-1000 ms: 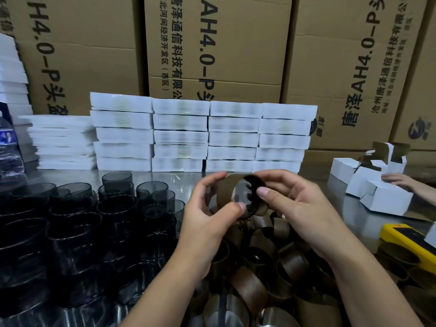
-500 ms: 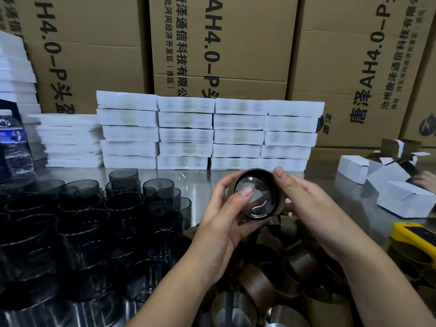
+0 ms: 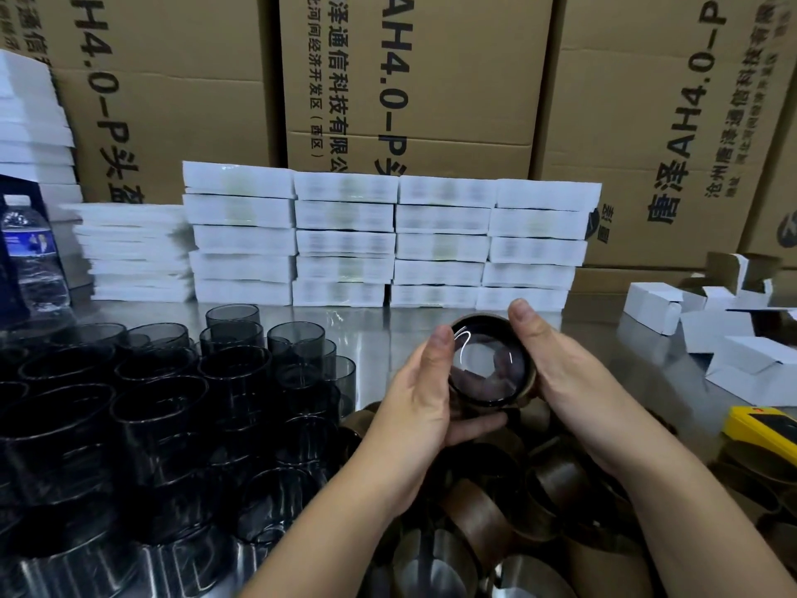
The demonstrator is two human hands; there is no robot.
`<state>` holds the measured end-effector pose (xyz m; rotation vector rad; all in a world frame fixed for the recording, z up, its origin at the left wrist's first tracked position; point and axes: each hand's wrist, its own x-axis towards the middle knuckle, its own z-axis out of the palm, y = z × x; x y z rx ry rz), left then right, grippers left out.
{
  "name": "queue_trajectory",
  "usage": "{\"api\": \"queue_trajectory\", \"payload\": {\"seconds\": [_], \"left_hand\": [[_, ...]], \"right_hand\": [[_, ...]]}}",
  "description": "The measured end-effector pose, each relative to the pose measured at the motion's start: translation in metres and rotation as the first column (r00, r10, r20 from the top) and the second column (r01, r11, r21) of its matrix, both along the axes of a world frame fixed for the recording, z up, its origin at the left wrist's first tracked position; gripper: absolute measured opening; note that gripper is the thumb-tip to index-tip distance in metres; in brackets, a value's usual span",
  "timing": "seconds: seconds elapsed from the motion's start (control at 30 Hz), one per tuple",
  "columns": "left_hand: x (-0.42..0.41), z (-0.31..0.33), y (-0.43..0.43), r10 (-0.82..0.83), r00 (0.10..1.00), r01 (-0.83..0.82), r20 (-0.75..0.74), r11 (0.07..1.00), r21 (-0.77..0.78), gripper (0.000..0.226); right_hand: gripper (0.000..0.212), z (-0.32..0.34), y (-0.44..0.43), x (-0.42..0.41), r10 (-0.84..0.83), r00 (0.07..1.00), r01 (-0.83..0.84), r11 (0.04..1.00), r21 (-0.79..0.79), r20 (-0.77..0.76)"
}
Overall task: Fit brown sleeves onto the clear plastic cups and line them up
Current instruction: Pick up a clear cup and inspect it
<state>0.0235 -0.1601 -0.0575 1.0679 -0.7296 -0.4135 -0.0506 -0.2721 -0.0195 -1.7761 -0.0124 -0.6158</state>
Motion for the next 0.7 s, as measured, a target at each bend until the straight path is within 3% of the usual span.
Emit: {"api": "queue_trajectory", "payload": {"seconds": [0.37,0.5,0.7], "left_hand": [[-0.001,-0.001,-0.003,0.036,0.999,-0.033,0.032,0.996,-0.082,0.051],[-0.001,-0.002,-0.004,0.054,0.999,-0.054,-0.01,0.994,-0.095,0.068],[-0.002,-0.003,-0.004,0.091,0.996,-0.091,-0.006,0.989,-0.119,0.066]], "right_hand": [[0.052,-0.007,0.0,0.006,-0.048,0.999,0.048,0.999,0.008,0.001],[0.048,-0.01,-0.001,0.008,-0.056,0.998,0.055,0.998,0.031,0.017],[0.052,-0.011,-0.006,0.01,-0.055,0.999,0.055,0.998,0.012,-0.003]]}}
